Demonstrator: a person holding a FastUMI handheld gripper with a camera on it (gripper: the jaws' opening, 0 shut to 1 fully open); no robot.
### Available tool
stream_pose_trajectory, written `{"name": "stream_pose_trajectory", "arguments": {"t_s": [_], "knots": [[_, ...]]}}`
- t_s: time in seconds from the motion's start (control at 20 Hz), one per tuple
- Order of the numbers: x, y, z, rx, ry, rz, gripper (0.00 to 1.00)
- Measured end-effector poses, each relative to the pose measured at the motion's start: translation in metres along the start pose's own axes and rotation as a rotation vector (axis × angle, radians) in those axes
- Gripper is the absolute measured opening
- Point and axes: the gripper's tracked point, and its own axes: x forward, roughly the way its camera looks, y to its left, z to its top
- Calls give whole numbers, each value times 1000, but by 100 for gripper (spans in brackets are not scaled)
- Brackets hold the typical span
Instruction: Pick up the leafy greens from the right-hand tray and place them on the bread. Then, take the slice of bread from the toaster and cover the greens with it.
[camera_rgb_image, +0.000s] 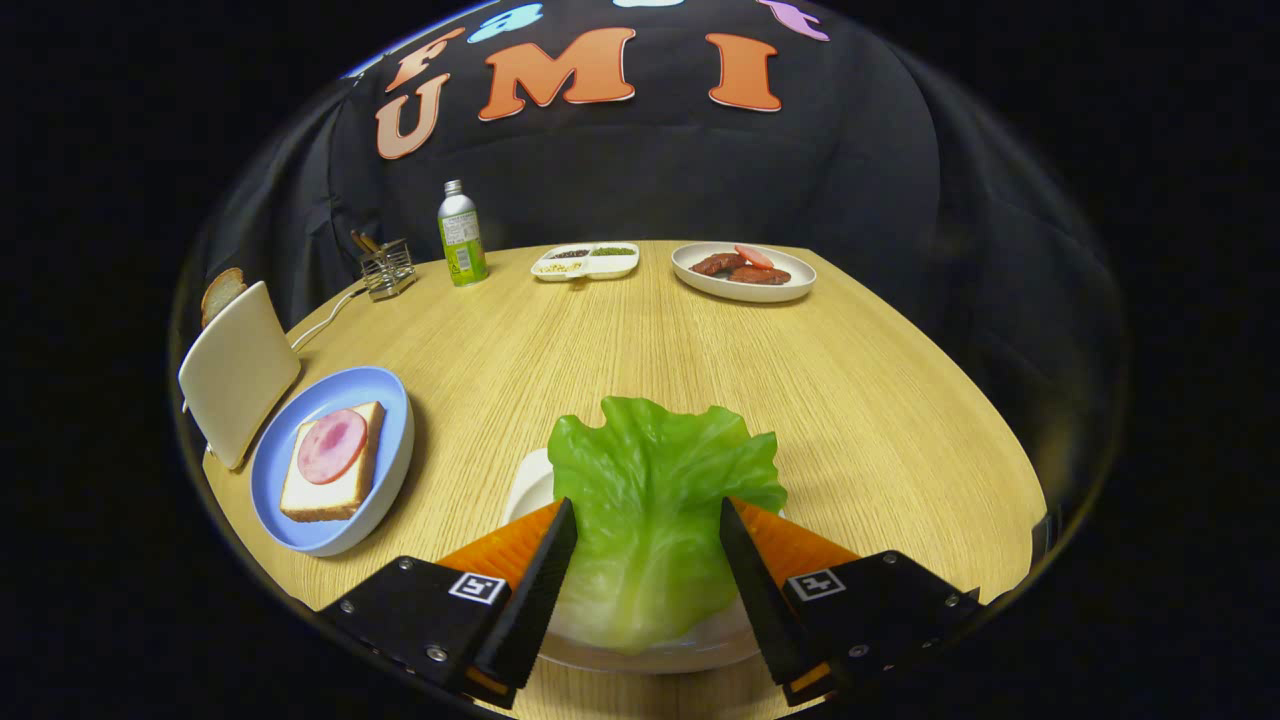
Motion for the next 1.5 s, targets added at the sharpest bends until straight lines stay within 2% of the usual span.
{"name": "stream_pose_trajectory", "arguments": {"t_s": [0.15,0.35,0.4,0.5,0.7,1.2,1.5], "knots": [[0,5,1,-16,-8,14,78],[3,7,2,-22,-13,8,44],[4,7,2,-22,-12,4,32],[3,7,4,-17,-10,5,20],[-1,9,14,-1,-38,10,5],[-19,23,36,-25,-77,25,5],[-28,49,49,-37,-96,61,4]]}}
